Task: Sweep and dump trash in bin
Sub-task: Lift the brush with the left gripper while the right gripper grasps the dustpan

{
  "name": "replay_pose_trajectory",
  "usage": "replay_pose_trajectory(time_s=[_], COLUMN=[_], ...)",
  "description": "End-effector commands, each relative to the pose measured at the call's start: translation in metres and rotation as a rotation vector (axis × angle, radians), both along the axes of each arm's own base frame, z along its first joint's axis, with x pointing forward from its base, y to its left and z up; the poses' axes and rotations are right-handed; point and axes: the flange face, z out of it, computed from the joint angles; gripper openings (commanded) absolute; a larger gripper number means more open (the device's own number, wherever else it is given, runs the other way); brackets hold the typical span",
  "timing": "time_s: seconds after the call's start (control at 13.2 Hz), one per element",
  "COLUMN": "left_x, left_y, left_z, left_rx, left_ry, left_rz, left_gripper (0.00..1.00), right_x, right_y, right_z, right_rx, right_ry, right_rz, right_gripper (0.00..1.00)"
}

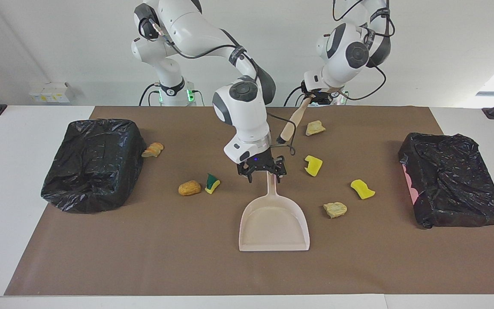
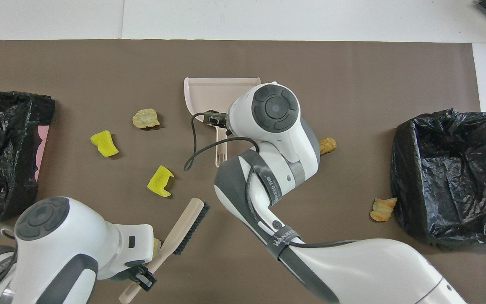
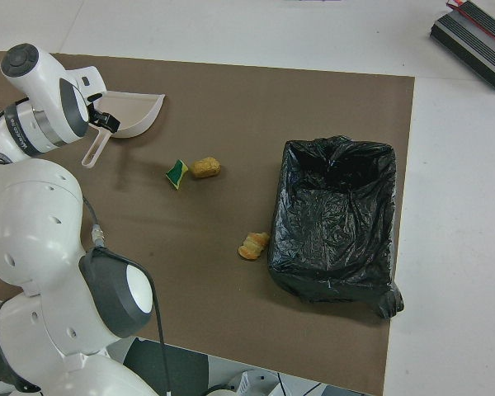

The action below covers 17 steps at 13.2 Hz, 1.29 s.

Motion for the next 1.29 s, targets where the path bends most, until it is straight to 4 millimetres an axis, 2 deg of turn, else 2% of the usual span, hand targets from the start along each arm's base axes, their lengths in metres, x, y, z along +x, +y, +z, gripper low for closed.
replay_pose_trajectory(time_s=[0.0, 0.15, 0.38, 0.53, 0.76, 1.21], left_x=[0.002, 0.002, -0.003, -0.005, -0.016, -0.035], left_y=[0.027, 0.049, 0.082, 0.098, 0.116, 0.124], left_z=[0.000, -0.004, -0.005, -0.007, -0.014, -0.056], left_rx=[-0.090, -0.082, -0.103, -0.146, -0.147, -0.106], left_ry=[-0.012, -0.015, 0.001, -0.009, -0.008, 0.022], left_rz=[-0.188, -0.325, -0.489, -0.582, -0.640, -0.667], left_gripper=[0.00, 0.00, 0.00, 0.00, 0.00, 0.00], right_x=[-0.006, -0.012, -0.026, -0.029, -0.029, -0.025], right_y=[0.015, 0.012, 0.020, 0.020, 0.020, 0.018], right_z=[-0.025, -0.041, -0.057, -0.060, -0.060, -0.046], right_rx=[-0.068, -0.120, -0.155, -0.160, -0.166, -0.157], right_ry=[-0.018, -0.010, 0.009, 0.016, 0.020, 0.006], right_rz=[0.041, 0.066, 0.100, 0.104, 0.111, 0.108], right_gripper=[1.00, 0.96, 0.78, 0.68, 0.29, 0.28])
